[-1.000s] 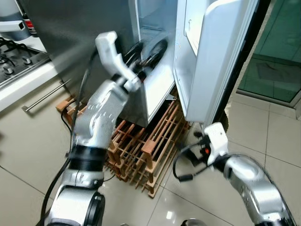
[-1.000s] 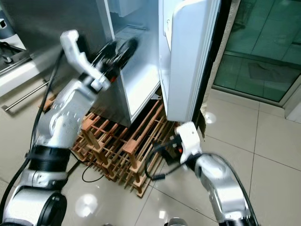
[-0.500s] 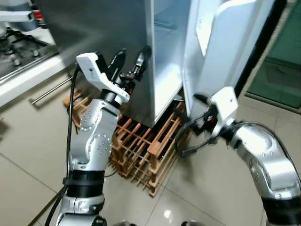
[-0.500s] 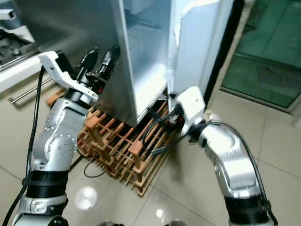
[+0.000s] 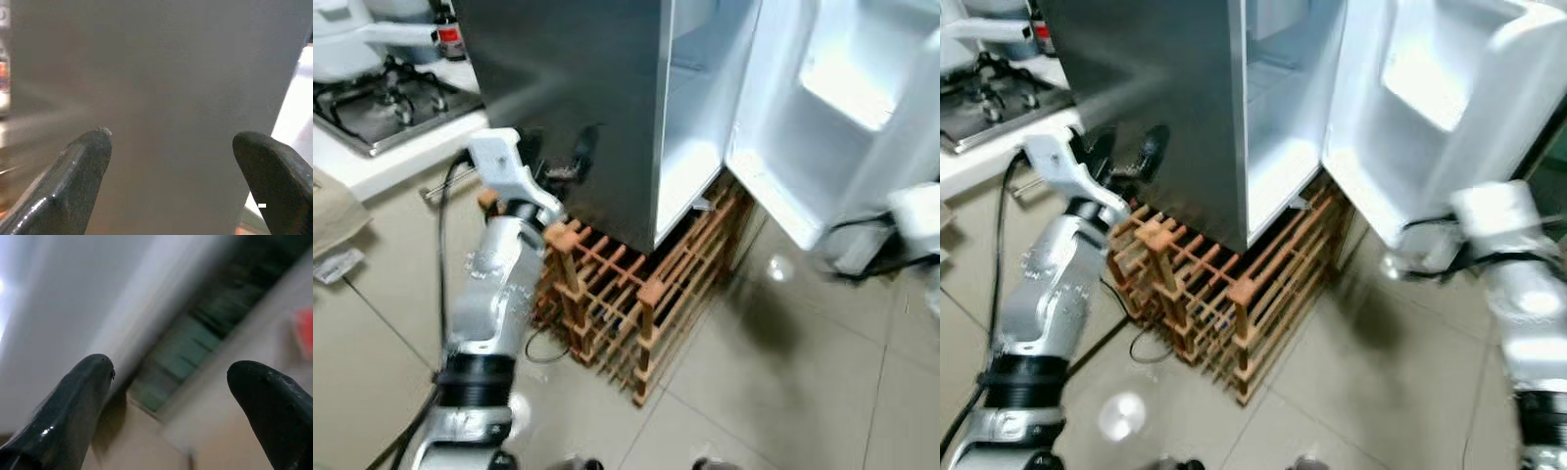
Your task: Restocking fridge
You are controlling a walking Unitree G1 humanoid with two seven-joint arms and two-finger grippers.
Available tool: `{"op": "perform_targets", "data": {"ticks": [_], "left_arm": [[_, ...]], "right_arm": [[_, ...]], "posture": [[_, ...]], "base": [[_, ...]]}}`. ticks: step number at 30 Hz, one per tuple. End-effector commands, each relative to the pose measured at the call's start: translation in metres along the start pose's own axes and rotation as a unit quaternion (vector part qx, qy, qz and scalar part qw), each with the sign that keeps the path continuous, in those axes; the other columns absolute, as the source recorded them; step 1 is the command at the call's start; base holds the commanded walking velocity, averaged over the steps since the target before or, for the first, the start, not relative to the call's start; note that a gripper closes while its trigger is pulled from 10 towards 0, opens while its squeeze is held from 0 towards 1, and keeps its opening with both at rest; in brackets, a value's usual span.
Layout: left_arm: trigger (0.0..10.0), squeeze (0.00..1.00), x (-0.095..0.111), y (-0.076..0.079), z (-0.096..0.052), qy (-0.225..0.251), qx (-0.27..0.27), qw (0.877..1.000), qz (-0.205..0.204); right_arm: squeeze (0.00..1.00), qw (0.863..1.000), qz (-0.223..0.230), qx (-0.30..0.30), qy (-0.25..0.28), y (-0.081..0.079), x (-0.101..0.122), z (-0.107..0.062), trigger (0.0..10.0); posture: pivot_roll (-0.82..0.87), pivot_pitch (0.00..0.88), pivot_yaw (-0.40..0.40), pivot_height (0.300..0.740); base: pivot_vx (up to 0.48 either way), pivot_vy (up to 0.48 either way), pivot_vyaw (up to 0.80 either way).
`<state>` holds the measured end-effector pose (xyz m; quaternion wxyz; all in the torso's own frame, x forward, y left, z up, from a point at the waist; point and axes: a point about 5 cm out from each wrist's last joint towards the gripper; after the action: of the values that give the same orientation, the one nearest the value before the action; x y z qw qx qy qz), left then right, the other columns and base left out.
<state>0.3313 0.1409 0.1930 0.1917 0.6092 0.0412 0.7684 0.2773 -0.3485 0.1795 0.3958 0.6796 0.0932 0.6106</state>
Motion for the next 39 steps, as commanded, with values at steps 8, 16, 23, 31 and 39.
{"op": "perform_targets", "data": {"ticks": [8,16,23,31,39], "left_arm": [[10.0,0.00,-0.027,-0.013,0.006,-0.061,0.080,0.992,0.081],[10.0,0.00,-0.030,-0.025,-0.002,-0.059,0.111,0.985,0.114],[10.0,0.00,-0.039,-0.066,-0.029,-0.090,0.230,0.962,0.120],[10.0,0.00,-0.032,-0.039,-0.021,-0.051,0.162,0.978,0.123],[10.0,0.00,-0.037,-0.045,-0.029,-0.065,0.184,0.974,0.119]], "right_arm": [[0.00,0.966,0.198,0.145,0.076,-0.090,0.051,-0.019,10.0],[0.00,0.937,0.254,0.226,0.077,-0.150,0.068,-0.034,10.0],[0.00,0.932,0.250,0.247,0.087,-0.159,0.066,-0.039,10.0],[0.13,0.922,0.264,0.265,0.099,-0.163,0.068,-0.037,10.0],[0.20,0.915,0.286,0.265,0.099,-0.164,0.067,-0.035,10.0]], "posture": [[-0.17,0.000,0.049,0.740],[-0.12,0.000,0.039,0.740],[-0.10,0.000,0.029,0.740],[-0.09,0.000,0.013,0.740],[-0.07,0.000,0.002,0.740]], "base": [[0.000,0.000,0.00],[0.000,0.000,0.55],[0.000,0.000,0.54],[0.000,0.000,0.51],[0.000,0.000,0.49]]}}
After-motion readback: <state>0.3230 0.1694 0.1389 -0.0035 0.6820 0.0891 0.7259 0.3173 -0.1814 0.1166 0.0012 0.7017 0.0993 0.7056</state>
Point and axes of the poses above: a point about 5 cm out from each wrist's last joint towards the gripper, its own z axis pointing out of the wrist towards the gripper, its own x axis along the axis of the wrist's last joint, y = z × x, and after that the axes turned 5 degrees about -z, right-handed
